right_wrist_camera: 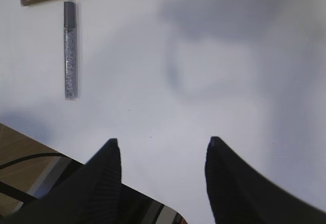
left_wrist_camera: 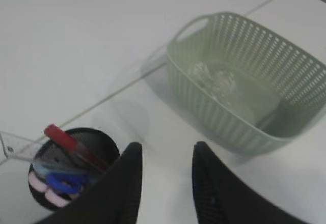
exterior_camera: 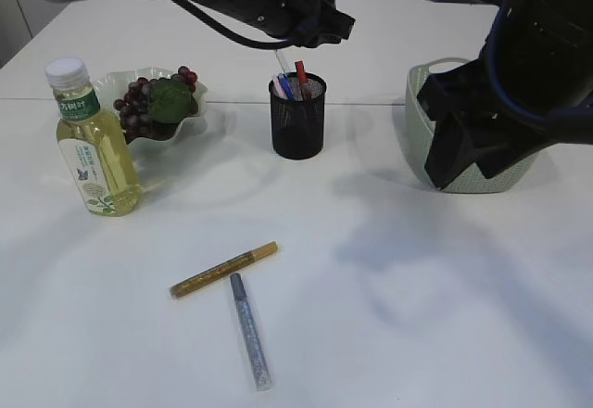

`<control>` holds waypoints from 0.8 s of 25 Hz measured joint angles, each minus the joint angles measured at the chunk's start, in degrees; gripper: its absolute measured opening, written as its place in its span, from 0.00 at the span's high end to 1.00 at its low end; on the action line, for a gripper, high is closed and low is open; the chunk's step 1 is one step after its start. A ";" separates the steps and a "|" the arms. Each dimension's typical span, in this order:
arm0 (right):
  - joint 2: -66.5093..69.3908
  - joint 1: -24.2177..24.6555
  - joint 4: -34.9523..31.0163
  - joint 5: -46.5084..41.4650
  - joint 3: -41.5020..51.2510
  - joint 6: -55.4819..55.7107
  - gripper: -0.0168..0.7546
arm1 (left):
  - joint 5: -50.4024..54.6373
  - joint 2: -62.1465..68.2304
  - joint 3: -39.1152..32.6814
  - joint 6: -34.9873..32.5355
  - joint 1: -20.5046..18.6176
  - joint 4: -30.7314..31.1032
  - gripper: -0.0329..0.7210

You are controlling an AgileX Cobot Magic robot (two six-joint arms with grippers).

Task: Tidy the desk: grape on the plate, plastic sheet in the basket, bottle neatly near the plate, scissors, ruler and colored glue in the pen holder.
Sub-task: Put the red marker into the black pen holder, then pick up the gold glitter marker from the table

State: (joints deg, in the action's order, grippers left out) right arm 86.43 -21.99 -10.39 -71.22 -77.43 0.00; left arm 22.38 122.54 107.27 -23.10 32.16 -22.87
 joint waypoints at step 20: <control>0.00 0.00 0.00 0.00 0.00 0.00 0.43 | 48.15 -9.24 0.04 2.07 0.00 19.80 0.63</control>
State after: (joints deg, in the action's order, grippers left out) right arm 86.43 -21.99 -10.39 -71.22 -77.43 0.00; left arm 70.53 113.30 107.31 -21.03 32.16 -3.07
